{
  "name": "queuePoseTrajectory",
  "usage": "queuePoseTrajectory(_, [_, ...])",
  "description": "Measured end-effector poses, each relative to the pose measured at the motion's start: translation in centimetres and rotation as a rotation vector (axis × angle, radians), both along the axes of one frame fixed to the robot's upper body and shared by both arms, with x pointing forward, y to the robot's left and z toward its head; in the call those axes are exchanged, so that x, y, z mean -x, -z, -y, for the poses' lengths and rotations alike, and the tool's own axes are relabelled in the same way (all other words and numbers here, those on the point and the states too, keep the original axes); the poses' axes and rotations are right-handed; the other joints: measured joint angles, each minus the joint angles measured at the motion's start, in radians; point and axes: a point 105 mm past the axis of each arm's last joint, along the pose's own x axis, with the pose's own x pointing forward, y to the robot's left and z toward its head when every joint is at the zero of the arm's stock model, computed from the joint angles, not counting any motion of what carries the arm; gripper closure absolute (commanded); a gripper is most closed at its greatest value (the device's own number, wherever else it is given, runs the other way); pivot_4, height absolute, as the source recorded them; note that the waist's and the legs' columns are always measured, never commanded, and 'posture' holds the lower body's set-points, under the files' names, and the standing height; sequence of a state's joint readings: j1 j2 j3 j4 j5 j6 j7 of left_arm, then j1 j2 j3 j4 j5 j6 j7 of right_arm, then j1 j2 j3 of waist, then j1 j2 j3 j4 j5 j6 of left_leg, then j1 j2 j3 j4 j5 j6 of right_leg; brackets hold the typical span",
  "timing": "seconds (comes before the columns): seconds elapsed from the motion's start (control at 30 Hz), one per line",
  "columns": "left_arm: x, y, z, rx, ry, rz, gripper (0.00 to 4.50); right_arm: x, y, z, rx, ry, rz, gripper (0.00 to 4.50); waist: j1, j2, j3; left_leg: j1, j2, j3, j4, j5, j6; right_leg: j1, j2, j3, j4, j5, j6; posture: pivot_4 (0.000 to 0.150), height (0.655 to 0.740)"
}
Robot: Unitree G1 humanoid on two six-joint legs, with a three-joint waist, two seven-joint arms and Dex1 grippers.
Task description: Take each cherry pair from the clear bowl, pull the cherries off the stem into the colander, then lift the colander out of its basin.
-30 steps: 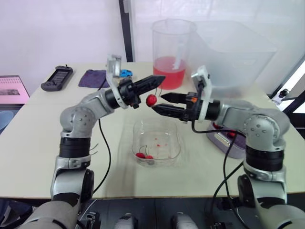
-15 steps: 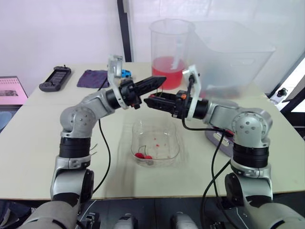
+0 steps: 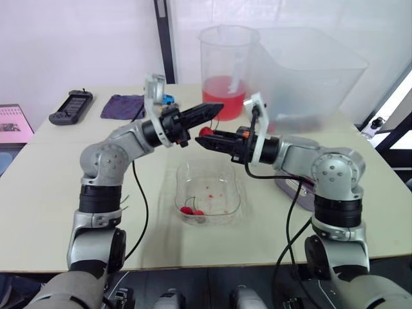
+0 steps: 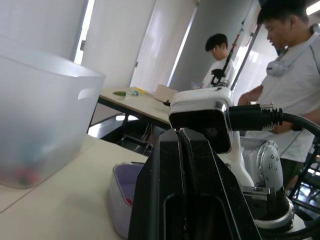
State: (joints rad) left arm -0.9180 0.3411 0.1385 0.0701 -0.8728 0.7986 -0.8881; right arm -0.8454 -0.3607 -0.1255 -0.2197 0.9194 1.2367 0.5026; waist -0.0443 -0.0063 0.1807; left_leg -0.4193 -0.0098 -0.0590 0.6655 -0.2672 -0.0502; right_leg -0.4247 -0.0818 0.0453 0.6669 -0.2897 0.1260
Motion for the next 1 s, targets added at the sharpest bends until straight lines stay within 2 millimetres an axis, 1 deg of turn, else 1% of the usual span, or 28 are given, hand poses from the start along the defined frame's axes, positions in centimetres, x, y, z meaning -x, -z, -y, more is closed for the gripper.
queuePoseTrajectory(0.07, [-0.1, 0.0, -0.1, -0.001, -0.005, 0.001, 4.5, 0.4, 1.2, 0.3, 0.055, -0.01, -0.028, 2.74, 0.0, 0.0, 0.0, 0.0, 0.0, 0.0, 0.0, 0.0, 0.0, 0.0, 0.0, 0.0, 0.0, 0.0, 0.0, 0.15, 0.7337])
queuePoseTrajectory(0.13, [-0.3, -0.1, -0.1, -0.004, -0.011, 0.005, 4.5, 0.7, 1.9, 0.4, 0.076, -0.017, -0.05, 2.74, 0.0, 0.0, 0.0, 0.0, 0.0, 0.0, 0.0, 0.0, 0.0, 0.0, 0.0, 0.0, 0.0, 0.0, 0.0, 0.15, 0.7337])
queuePoseTrajectory(0.23, [-0.3, -0.7, 0.1, 0.004, -0.011, 0.027, 4.5, 0.7, 1.9, 0.3, 0.076, -0.013, -0.048, 2.74, -0.001, 0.0, 0.0, 0.0, 0.0, 0.0, 0.0, 0.0, 0.0, 0.0, 0.0, 0.0, 0.0, 0.0, 0.0, 0.15, 0.7337])
queuePoseTrajectory(0.4, [-0.2, -0.7, 0.2, 0.004, -0.002, 0.034, 4.5, 0.2, 1.2, 0.7, 0.045, 0.028, -0.017, 2.74, 0.001, 0.0, 0.0, 0.0, 0.0, 0.0, 0.0, 0.0, 0.0, 0.0, 0.0, 0.0, 0.0, 0.0, 0.0, 0.15, 0.7337])
queuePoseTrajectory(0.5, [-0.2, -0.7, 0.2, 0.003, 0.002, 0.035, 4.5, 0.0, -0.3, 0.8, -0.022, 0.044, 0.011, 1.85, -0.001, 0.0, 0.0, 0.0, 0.0, 0.0, 0.0, 0.0, 0.0, 0.0, 0.0, 0.0, 0.0, 0.0, 0.0, 0.15, 0.7337])
queuePoseTrajectory(0.57, [-0.2, -0.7, 0.2, 0.003, 0.002, 0.035, 4.5, 0.0, -1.1, 0.8, -0.056, 0.05, 0.028, 0.93, 0.0, 0.0, 0.0, 0.0, 0.0, 0.0, 0.0, 0.0, 0.0, 0.0, 0.0, 0.0, 0.0, 0.0, 0.0, 0.15, 0.7337])
queuePoseTrajectory(0.6, [-0.2, -0.7, 0.2, 0.002, 0.002, 0.035, 4.5, 0.0, -1.2, 0.8, -0.065, 0.052, 0.031, 0.43, 0.0, 0.0, 0.0, 0.0, 0.0, 0.0, 0.0, 0.0, 0.0, 0.0, 0.0, 0.0, 0.0, 0.0, 0.0, 0.15, 0.7337])
queuePoseTrajectory(0.63, [-0.2, -0.7, 0.2, 0.002, 0.001, 0.035, 4.5, 0.0, -1.3, 0.7, -0.072, 0.05, 0.029, 0.03, 0.001, 0.0, 0.0, 0.0, 0.0, 0.0, 0.0, 0.0, 0.0, 0.0, 0.0, 0.0, 0.0, 0.0, 0.0, 0.15, 0.7337])
queuePoseTrajectory(0.93, [-0.3, -0.6, 0.2, -0.005, -0.003, 0.037, 4.5, -0.2, -1.1, 0.1, -0.076, 0.048, 0.024, 0.03, 0.0, 0.0, 0.0, 0.0, 0.0, 0.0, 0.0, 0.0, 0.0, 0.0, 0.0, 0.0, 0.0, 0.0, 0.0, 0.15, 0.7337])
queuePoseTrajectory(1.0, [-0.3, -0.6, 0.2, -0.005, -0.003, 0.037, 4.5, -0.3, -1.2, 0.1, -0.078, 0.052, 0.027, 0.62, 0.0, 0.0, 0.0, 0.0, 0.0, 0.0, 0.0, 0.0, 0.0, 0.0, 0.0, 0.0, 0.0, 0.0, 0.0, 0.15, 0.7337])
